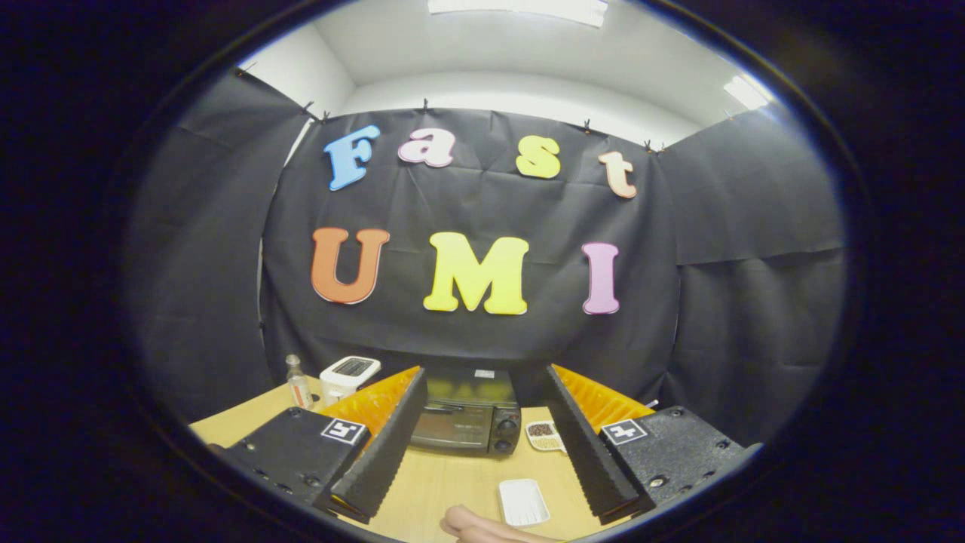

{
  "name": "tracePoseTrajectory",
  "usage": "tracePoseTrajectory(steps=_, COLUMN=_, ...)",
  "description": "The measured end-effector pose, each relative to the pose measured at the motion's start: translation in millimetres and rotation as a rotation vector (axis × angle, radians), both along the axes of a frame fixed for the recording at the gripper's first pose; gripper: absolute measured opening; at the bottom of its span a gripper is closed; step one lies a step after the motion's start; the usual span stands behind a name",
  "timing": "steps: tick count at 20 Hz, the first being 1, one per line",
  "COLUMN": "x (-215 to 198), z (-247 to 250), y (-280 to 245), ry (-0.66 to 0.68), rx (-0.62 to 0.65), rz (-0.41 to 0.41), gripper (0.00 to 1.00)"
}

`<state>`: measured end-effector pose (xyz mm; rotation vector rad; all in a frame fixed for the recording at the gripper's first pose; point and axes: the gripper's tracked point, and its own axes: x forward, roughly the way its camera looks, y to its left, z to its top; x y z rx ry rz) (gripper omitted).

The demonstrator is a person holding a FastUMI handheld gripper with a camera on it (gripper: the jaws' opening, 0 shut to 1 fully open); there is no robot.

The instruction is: Open the toaster oven, put the food inside, and close the toaster oven door.

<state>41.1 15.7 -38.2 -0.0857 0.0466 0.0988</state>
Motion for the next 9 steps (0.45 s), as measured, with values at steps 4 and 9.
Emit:
tracePoseTrajectory(steps=4, x=-38, z=18, y=-4, ry=-0.035, rx=-0.018, rz=-0.004, gripper=0.98)
tracePoseTrajectory(steps=9, x=-85, z=46, y=-12, ry=-0.102, rx=-0.053, rz=-0.003, gripper=0.99)
